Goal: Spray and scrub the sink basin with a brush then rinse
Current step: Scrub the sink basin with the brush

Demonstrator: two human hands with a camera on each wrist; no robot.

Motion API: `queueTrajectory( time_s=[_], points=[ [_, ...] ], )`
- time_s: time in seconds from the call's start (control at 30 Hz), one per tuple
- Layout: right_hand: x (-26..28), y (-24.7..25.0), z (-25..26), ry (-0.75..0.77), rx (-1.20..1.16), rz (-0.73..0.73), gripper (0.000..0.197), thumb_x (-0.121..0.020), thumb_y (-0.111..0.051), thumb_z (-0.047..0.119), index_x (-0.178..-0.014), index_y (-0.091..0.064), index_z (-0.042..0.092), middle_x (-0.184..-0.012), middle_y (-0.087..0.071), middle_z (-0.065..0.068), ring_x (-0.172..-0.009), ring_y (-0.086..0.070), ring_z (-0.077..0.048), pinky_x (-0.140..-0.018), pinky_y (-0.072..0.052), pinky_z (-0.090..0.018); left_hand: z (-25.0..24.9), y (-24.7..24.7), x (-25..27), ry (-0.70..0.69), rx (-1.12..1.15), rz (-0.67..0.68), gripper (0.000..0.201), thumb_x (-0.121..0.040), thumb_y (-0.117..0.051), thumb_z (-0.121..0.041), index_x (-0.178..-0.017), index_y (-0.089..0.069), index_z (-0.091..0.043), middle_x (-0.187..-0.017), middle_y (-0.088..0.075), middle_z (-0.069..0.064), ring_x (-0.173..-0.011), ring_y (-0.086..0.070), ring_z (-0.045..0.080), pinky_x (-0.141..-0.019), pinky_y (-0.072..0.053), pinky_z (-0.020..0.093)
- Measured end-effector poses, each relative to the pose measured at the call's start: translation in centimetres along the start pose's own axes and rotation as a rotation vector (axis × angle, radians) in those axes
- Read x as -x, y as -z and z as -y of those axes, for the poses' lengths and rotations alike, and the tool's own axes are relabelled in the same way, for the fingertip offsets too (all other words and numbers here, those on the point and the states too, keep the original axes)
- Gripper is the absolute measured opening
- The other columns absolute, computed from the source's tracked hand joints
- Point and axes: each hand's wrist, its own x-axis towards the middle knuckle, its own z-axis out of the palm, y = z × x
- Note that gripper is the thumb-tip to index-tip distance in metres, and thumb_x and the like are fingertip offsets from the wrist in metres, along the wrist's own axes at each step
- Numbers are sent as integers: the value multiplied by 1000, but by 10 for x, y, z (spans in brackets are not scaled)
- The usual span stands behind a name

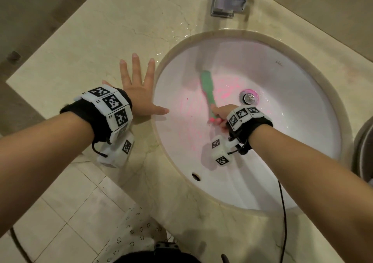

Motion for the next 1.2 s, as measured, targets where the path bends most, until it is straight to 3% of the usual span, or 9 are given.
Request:
queueTrajectory(
  time_s=[0.1, 0.3, 0.53, 0.67, 0.77, 0.83, 0.93, 1.07, 1.2],
  points=[
    [9, -18, 8, 15, 243, 109, 47, -96, -42, 48, -67, -54, 12, -35, -48, 7, -23, -33, -5, -36, -28, -17, 0, 0, 1, -2, 3, 0, 123, -71, -61, -68, -137, 38, -33, -141, 49, 3, -134, 36, 35, -99, 2, 74],
    [-15, 19, -21, 18, 877, 1, 66, -69, -44, 81, -64, -63, 17, -58, -57, 2, -55, -52, -18, -70, -46, -29, 0, 0, 0, -1, -4, -10, 124, -70, -61, -69, -137, 38, -33, -141, 48, 3, -134, 36, 35, -99, 2, 74],
    [-10, 57, -27, 70, 491, -364, 44, -92, -48, 46, -61, -32, 20, -74, -41, -11, -54, -30, -10, -50, -25, -19, -1, 0, 0, 1, -8, -9, 125, -70, -61, -69, -137, 38, -33, -141, 49, 3, -134, 37, 35, -99, 1, 74],
    [-10, 46, -21, 94, 318, -311, 40, -96, -44, 40, -63, -32, 22, -68, -36, 1, -58, -32, -7, -54, -30, -20, 0, 0, 0, 5, -9, -4, 125, -71, -61, -69, -136, 39, -33, -140, 49, 3, -133, 37, 35, -99, 1, 74],
    [-10, 24, -15, 76, 456, -172, 47, -95, -37, 51, -72, -58, 15, -83, -59, -9, -64, -49, -18, -70, -40, -28, 0, 1, 0, 6, -6, -5, 124, -71, -61, -69, -136, 38, -33, -141, 49, 3, -134, 37, 35, -99, 1, 74],
    [-8, 13, -14, 70, 506, -55, 49, -91, -46, 55, -85, -67, 11, -77, -59, -8, -57, -44, -19, -64, -36, -28, -1, 1, 0, 6, -6, -7, 124, -71, -61, -68, -137, 37, -33, -141, 48, 3, -134, 36, 35, -99, 1, 74],
    [-6, 9, -16, 79, 781, 34, 53, -82, -49, 66, -81, -68, 16, -60, -52, -1, -53, -45, -17, -63, -37, -27, -1, 0, 0, 4, -6, -13, 123, -71, -61, -69, -137, 37, -33, -142, 48, 3, -134, 36, 35, -99, 1, 74],
    [-25, 31, -31, 14, 1085, 33, 74, -52, -40, 91, -66, -64, 22, -67, -64, 0, -65, -60, -21, -85, -50, -37, -1, 0, 0, 3, -5, -15, 123, -71, -61, -69, -137, 37, -33, -142, 47, 3, -134, 36, 35, -99, 1, 74],
    [2, 53, -30, -4, 1048, -40, 47, -75, -56, 67, -63, -54, 21, -68, -57, 1, -63, -54, -17, -74, -46, -28, -1, 0, 0, 7, -7, -9, 124, -71, -61, -69, -137, 37, -33, -142, 48, 3, -134, 36, 35, -99, 1, 74]
  ],
)
